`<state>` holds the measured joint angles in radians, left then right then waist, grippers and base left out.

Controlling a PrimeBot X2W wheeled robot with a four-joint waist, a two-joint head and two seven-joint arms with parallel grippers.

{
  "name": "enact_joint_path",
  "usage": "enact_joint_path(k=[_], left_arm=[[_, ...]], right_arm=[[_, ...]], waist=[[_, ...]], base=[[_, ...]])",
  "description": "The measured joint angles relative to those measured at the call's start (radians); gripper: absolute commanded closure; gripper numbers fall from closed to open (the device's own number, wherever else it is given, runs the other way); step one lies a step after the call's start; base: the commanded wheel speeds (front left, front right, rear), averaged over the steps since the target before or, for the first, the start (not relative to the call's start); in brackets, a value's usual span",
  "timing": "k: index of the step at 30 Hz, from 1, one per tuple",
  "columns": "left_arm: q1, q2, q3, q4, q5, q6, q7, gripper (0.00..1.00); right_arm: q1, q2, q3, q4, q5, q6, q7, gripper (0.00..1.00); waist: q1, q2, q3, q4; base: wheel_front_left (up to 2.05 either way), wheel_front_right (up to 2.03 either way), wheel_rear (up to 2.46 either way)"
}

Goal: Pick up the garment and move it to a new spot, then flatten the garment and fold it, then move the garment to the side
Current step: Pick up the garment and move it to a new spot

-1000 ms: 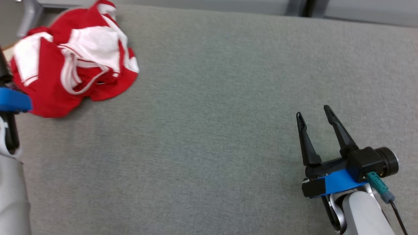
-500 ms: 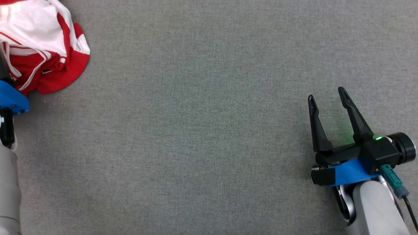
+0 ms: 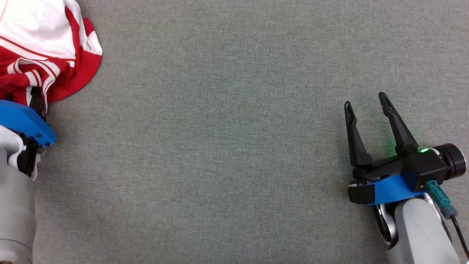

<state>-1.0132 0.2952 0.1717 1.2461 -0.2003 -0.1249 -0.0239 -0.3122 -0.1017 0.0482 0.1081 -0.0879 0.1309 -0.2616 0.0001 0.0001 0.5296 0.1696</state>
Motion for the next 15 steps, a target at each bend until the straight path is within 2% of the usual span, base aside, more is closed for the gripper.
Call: enact_joint_path(k=[1, 2, 8, 15], left_arm=[[-0.001, 0.001, -0.002, 0.002, -0.002, -0.001, 0.009, 0.67], [-0.002, 0.001, -0.005, 0.004, -0.003, -0.001, 0.014, 1.00], [-0.006, 0.006, -0.024, 0.012, -0.008, -0.002, -0.019, 1.00], [-0.038, 0.024, -0.060, -0.021, 0.010, -0.002, -0.139, 1.00]], right_arm=[[-0.001, 0.000, 0.002, 0.001, 0.000, 0.000, 0.000, 0.00], [-0.001, 0.000, 0.002, 0.002, 0.000, 0.000, 0.000, 0.00], [-0.006, 0.000, 0.000, 0.008, 0.003, 0.000, 0.000, 0.00], [-0.006, 0.008, -0.001, 0.019, 0.017, 0.000, 0.000, 0.00]], waist=[[-0.0001, 0.0000, 0.000, -0.001], [-0.0001, 0.0000, -0.001, -0.002], [0.0000, 0.0000, -0.009, -0.006], [0.0000, 0.0000, -0.048, -0.011]], base=[[0.00, 0.00, 0.00], [0.00, 0.00, 0.00], [0.00, 0.00, 0.00], [0.00, 0.00, 0.00]])
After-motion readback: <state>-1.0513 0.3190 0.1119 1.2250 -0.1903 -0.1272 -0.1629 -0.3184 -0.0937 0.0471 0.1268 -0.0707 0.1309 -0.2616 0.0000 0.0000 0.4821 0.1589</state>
